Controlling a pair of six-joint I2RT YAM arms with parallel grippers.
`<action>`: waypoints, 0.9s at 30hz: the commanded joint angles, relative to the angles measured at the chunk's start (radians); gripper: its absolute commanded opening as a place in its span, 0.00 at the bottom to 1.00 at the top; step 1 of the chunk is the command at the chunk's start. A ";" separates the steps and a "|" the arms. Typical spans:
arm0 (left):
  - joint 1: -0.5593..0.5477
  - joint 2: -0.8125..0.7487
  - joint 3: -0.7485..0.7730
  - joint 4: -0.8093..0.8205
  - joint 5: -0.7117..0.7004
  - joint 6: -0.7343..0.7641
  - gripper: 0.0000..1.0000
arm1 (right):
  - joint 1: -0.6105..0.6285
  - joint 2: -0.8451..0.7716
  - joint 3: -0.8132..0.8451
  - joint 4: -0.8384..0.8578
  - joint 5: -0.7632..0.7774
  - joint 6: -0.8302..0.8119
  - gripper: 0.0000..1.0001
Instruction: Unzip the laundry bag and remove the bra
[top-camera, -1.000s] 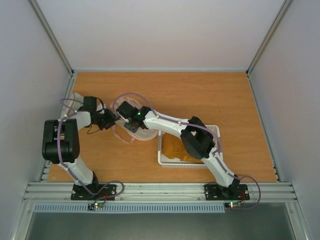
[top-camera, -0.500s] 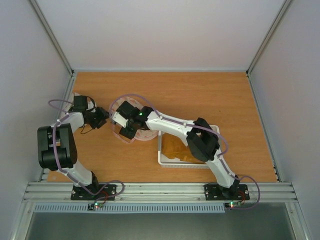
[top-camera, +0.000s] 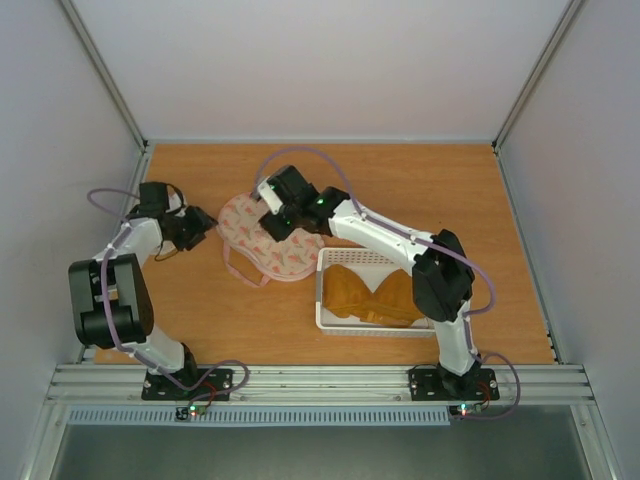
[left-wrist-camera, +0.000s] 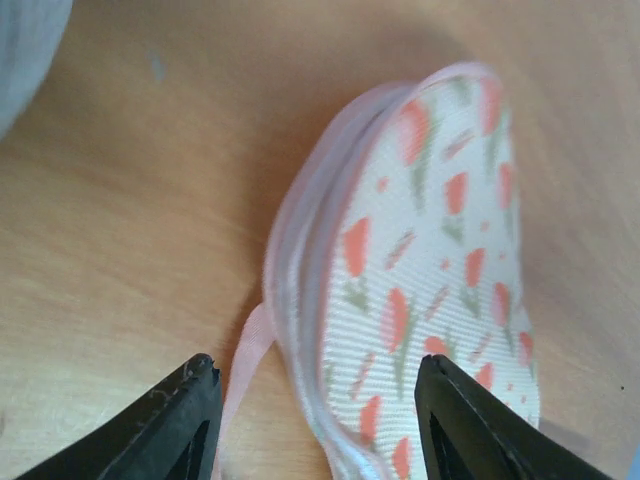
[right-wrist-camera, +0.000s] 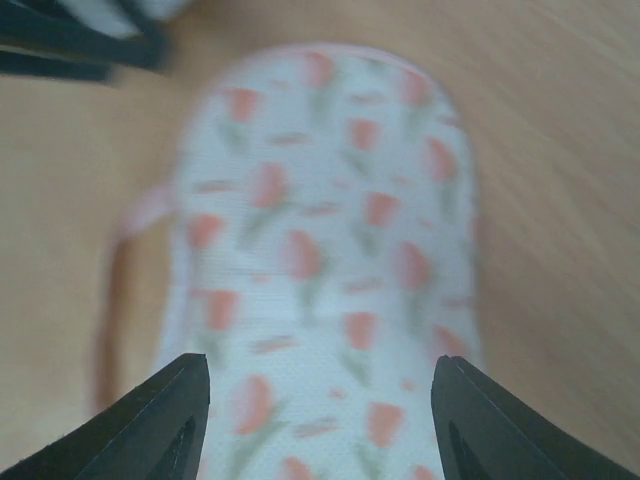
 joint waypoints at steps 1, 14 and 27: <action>0.008 -0.061 0.109 -0.087 -0.012 0.074 0.55 | -0.014 0.067 0.018 0.019 0.260 0.147 0.62; -0.015 -0.068 0.126 -0.049 0.098 0.264 0.99 | -0.058 -0.118 -0.163 0.188 0.410 0.166 0.98; -0.054 -0.136 0.000 0.208 -0.255 0.442 1.00 | -0.703 -0.743 -0.870 0.823 0.111 0.240 0.98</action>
